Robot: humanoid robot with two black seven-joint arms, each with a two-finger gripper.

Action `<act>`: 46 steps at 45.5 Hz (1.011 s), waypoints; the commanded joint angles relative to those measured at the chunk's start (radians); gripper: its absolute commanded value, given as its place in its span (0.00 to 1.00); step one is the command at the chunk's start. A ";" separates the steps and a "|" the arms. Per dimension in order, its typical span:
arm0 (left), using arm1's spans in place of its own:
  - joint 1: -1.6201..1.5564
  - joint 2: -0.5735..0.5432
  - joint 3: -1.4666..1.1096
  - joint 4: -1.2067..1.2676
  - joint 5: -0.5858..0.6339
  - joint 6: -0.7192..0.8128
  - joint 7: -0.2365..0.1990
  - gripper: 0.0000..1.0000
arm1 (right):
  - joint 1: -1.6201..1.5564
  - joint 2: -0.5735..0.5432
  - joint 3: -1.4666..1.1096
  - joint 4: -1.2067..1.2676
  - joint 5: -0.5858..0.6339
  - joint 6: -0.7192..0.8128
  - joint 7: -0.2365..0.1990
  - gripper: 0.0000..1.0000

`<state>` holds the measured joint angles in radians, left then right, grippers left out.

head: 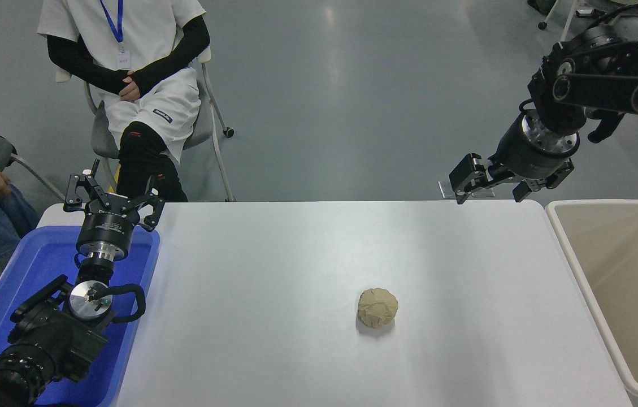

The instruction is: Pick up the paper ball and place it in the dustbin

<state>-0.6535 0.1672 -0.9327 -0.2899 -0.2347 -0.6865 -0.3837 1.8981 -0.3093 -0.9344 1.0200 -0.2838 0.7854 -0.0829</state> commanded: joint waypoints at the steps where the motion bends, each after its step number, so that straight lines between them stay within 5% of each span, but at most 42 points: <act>1: 0.000 0.000 0.000 0.000 0.000 -0.001 0.000 0.99 | -0.120 0.004 0.163 -0.020 -0.018 0.000 -0.003 1.00; 9: 0.000 0.000 0.000 0.000 0.000 -0.001 0.000 0.99 | -0.169 0.016 0.241 -0.044 -0.061 0.000 -0.003 1.00; 25: 0.000 0.000 -0.002 0.000 0.000 0.001 0.000 0.99 | -0.228 0.072 0.351 -0.049 -0.354 0.000 -0.008 1.00; 46: 0.000 0.000 -0.002 0.000 -0.002 0.001 0.000 0.99 | -0.352 0.303 0.355 -0.173 -0.351 0.000 -0.008 1.00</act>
<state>-0.6535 0.1672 -0.9340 -0.2897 -0.2354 -0.6856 -0.3835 1.6139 -0.1067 -0.5907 0.8945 -0.6170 0.7853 -0.0909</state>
